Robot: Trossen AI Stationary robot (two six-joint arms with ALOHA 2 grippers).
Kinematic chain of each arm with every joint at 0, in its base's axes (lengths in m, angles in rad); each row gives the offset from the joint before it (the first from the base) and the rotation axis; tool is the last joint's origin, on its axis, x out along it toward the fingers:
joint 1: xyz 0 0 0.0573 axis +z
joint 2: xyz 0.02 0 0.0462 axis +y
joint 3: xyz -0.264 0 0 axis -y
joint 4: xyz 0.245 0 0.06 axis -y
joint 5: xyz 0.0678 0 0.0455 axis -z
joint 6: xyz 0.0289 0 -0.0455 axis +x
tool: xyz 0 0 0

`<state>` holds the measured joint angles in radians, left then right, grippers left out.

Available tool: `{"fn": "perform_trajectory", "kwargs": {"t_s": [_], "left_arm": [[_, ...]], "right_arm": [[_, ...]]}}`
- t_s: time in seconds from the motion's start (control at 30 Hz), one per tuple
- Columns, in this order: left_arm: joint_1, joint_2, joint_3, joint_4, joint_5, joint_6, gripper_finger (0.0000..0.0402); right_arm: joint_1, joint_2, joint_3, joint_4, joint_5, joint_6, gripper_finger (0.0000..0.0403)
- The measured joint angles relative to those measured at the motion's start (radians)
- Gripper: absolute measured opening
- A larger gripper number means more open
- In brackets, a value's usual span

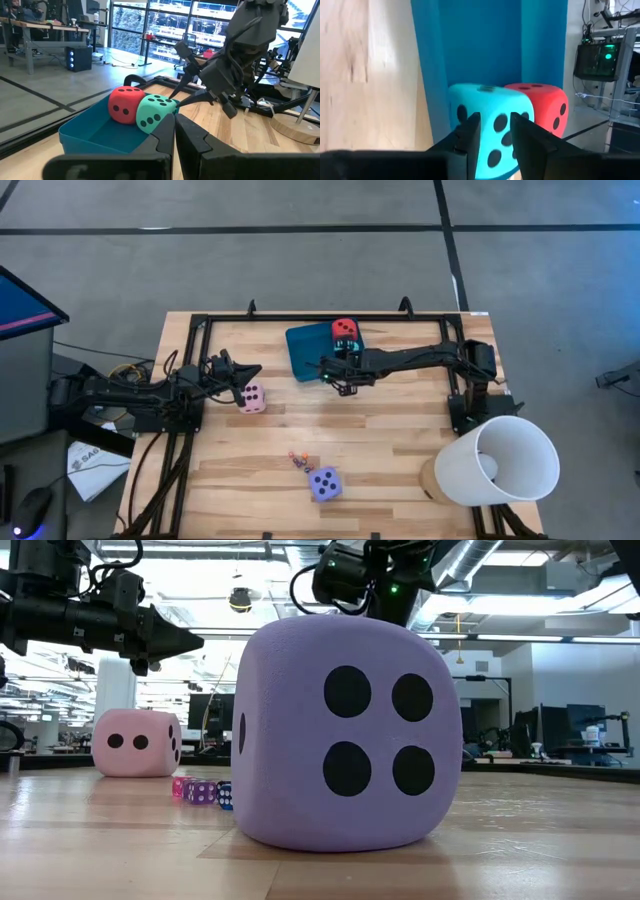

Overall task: Pick & Place Dice
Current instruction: Put the large blue dice into the blue bin

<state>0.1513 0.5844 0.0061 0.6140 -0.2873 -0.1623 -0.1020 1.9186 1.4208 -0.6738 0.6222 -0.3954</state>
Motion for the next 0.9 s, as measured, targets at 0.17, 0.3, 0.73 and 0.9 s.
{"fn": "perform_trajectory", "kwargs": {"t_s": [0.17, 0.3, 0.73, 0.9], "left_arm": [[0.0, 0.0, 0.0, 0.0, 0.0, 0.0, 0.0006], [0.0, 0.0, 0.0, 0.0, 0.0, 0.0, 0.0006], [0.0, 0.0, 0.0, 0.0, 0.0, 0.0, 0.0006], [0.0, 0.0, 0.0, 0.0, 0.0, 0.0, 0.0006]], "right_arm": [[-0.017, 0.0, 0.0, 0.075, -0.054, 0.003, 0.0049], [-0.047, 0.0, 0.001, 0.095, -0.108, 0.008, 0.0007], [-0.108, 0.0, 0.001, 0.199, -0.299, 0.027, 0.0001], [-0.111, 0.022, -0.001, 0.174, -0.31, 0.037, 0.0001]]}}
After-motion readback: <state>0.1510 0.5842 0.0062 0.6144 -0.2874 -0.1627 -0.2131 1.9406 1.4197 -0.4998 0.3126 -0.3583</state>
